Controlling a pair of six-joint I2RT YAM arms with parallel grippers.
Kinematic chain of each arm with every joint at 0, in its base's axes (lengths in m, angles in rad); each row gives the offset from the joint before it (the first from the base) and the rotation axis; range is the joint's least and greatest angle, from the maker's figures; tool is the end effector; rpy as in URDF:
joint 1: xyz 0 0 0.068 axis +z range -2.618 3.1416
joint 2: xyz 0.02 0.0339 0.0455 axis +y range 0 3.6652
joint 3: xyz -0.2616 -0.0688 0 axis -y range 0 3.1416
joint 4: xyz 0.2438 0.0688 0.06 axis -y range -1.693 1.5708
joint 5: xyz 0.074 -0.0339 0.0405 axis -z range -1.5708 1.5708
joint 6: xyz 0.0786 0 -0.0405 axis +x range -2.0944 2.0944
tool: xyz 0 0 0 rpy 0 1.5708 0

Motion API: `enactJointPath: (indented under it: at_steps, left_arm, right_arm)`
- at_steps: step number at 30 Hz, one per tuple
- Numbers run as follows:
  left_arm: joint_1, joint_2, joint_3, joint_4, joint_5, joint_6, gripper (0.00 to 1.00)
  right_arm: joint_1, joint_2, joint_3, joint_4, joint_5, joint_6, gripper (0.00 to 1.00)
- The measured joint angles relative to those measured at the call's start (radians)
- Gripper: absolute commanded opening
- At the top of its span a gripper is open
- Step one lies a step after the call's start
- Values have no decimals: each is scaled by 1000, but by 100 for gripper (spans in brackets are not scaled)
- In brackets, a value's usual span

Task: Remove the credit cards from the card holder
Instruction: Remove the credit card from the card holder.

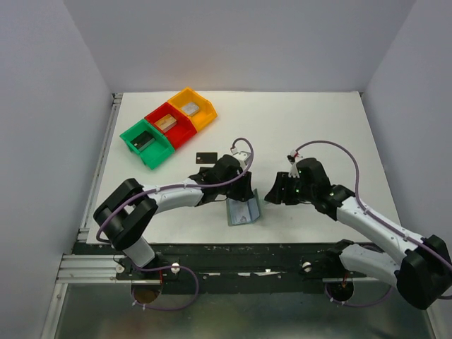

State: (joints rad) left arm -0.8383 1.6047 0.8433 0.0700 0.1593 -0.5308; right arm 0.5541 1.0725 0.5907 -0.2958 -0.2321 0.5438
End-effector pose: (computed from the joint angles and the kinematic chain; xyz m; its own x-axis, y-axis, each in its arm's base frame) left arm 0.2338 -0.2786 0.1535 -0.7807 0.1206 -0.6132 0.4877 0.7310 -0.4772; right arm 0.1997 0.1448 0.1779 -0.8476 0.0677 -0.5263 -0.2488 0.8254 0.5068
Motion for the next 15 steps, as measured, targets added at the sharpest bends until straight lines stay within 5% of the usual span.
enactJointPath:
  at_steps: [9, 15]
  left_arm:
    - [0, 47, 21, -5, 11, 9, 52]
    - [0, 66, 42, -5, 10, 11, 52]
  right_arm:
    - [0, -74, 24, 65, -129, -30, 19]
    - [10, 65, 23, 124, -234, -40, 12]
